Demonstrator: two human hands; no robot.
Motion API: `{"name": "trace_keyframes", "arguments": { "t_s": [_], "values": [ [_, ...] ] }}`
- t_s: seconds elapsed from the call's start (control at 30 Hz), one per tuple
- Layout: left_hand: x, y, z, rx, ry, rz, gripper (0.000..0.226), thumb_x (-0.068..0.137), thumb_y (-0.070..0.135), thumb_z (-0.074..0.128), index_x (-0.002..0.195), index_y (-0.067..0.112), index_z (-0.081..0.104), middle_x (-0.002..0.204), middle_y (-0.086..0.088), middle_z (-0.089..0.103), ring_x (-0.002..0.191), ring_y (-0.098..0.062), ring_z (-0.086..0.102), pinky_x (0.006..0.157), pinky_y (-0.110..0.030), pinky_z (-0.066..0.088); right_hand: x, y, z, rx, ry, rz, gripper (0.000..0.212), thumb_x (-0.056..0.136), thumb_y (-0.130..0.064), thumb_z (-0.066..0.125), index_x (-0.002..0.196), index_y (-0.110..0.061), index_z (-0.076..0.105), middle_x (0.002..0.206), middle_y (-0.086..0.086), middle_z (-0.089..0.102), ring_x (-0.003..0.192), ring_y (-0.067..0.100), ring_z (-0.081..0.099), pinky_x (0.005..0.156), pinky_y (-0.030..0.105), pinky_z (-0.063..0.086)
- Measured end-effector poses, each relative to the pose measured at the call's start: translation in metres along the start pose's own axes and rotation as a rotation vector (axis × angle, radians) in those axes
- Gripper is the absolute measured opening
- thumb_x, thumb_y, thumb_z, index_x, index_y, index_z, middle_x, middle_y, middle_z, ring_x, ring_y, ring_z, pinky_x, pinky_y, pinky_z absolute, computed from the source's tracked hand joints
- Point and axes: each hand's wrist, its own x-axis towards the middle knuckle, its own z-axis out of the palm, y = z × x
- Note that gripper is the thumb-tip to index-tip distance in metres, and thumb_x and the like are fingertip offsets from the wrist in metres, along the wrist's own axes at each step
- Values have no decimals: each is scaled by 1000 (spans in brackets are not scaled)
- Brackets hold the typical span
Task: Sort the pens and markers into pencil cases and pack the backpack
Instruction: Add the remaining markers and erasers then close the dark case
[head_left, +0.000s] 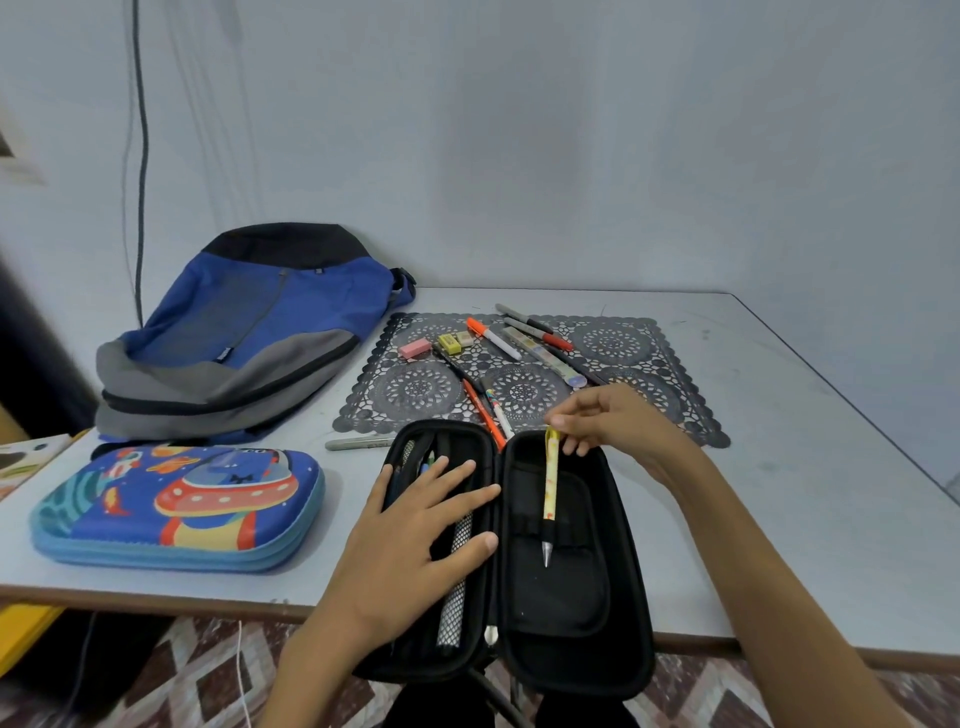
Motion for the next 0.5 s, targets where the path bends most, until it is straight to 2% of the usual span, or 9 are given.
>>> {"name": "trace_keyframes", "arguments": {
  "t_s": [0.13,0.33,0.5],
  "values": [
    [0,0,0,0,0,0,65,75,84,17,134,64,35,151,39,13,137,22,-11,120,-36,-13,0,-1,1,-72,-27,-6,8,86,-5,69,92,-3,73,73,2,72,60,10,64,58,16,52],
    [1,0,1,6,-8,0,63,75,84,17,134,66,33,151,40,12,137,22,-12,120,-36,-14,-2,-4,1,-195,-135,1,13,83,-4,72,96,-5,71,70,-3,72,66,7,64,61,18,48],
    [1,-1,1,-2,-1,8,63,76,85,17,134,66,33,151,40,13,138,21,-10,121,-37,-13,-4,-3,4,-255,-163,-24,17,79,-6,77,95,-5,74,81,6,75,75,11,69,73,24,52]
  ]
}}
